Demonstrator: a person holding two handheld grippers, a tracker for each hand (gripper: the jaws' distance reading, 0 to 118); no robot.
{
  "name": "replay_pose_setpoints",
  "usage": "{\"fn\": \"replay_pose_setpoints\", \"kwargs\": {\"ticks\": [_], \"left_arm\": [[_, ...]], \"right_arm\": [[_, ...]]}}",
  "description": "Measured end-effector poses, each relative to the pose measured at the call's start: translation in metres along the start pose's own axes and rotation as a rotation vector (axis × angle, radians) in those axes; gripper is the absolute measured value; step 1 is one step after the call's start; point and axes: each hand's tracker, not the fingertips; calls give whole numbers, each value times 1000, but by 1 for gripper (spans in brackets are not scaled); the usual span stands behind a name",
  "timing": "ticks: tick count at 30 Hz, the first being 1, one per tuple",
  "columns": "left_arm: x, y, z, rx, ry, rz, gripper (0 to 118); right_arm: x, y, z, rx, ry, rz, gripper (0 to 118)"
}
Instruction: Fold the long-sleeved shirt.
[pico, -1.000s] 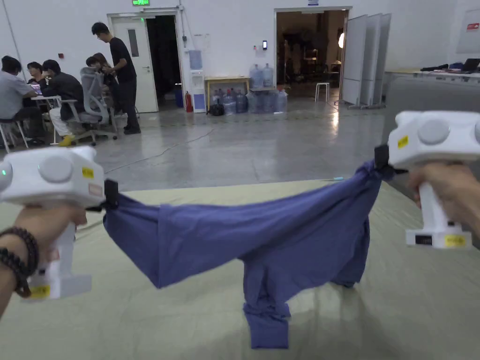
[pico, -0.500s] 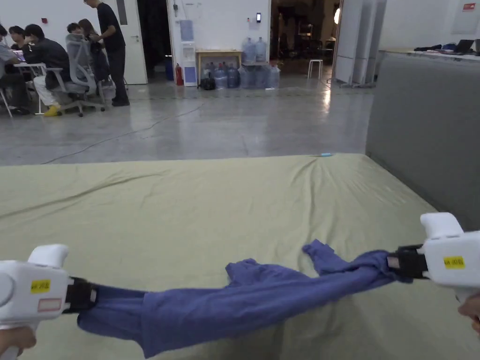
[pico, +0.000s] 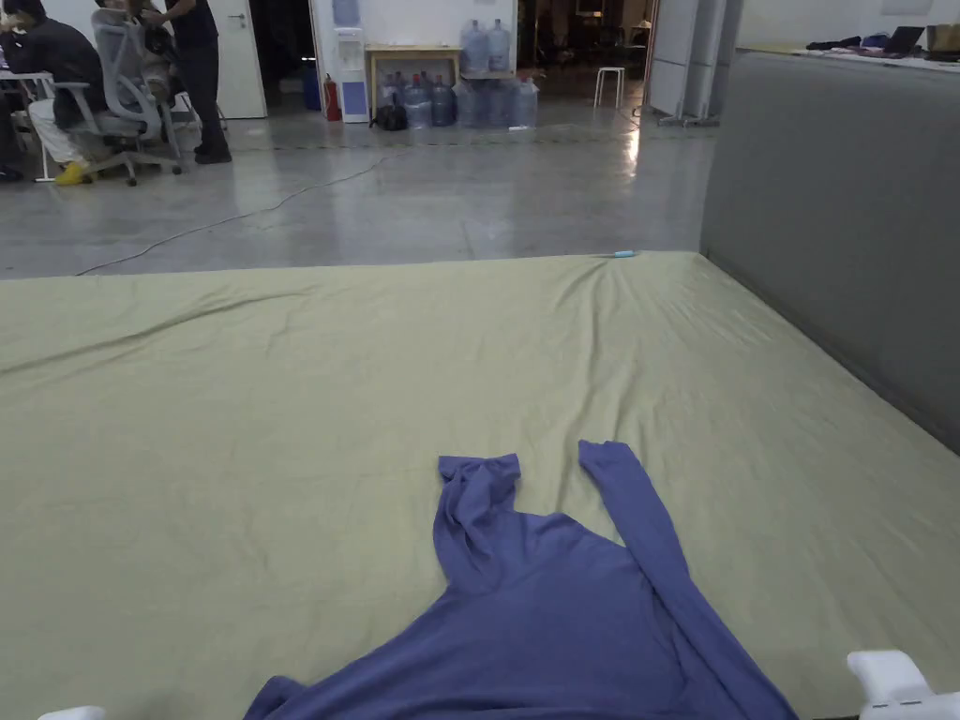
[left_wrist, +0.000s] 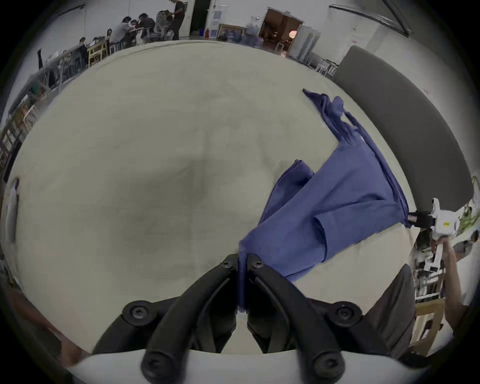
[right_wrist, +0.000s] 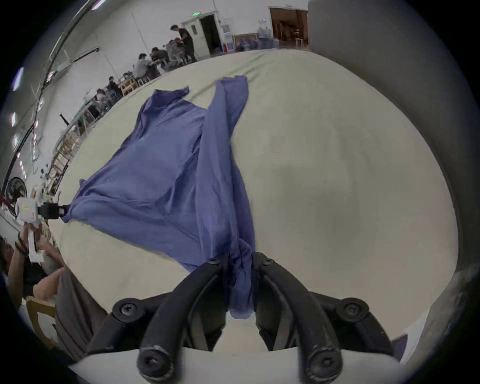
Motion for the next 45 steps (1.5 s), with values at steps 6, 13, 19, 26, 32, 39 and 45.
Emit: {"fn": "replay_pose_setpoints", "kwargs": {"ticks": [6,13,19,26,32,39,45], "left_arm": [[8,5,47,101,-4,-42,117],[29,7,95,310,29,-45,0],[52,4,77,246,95,-82,0],[55,8,23,122,336,-43,99],[37,14,-16,64,326,29,98],[43,15,-35,-7,322,-20,61],[68,46,5,91,261,-64,0]], "right_arm": [[2,12,65,173,-38,-3,106],[-27,17,107,207,-99,2,0],[-42,18,96,184,-89,66,0],[-73,21,79,96,-248,126,0],[-70,23,50,45,-247,130,0],[-96,45,38,30,-178,178,0],[-122,143,14,96,-23,224,13]]}}
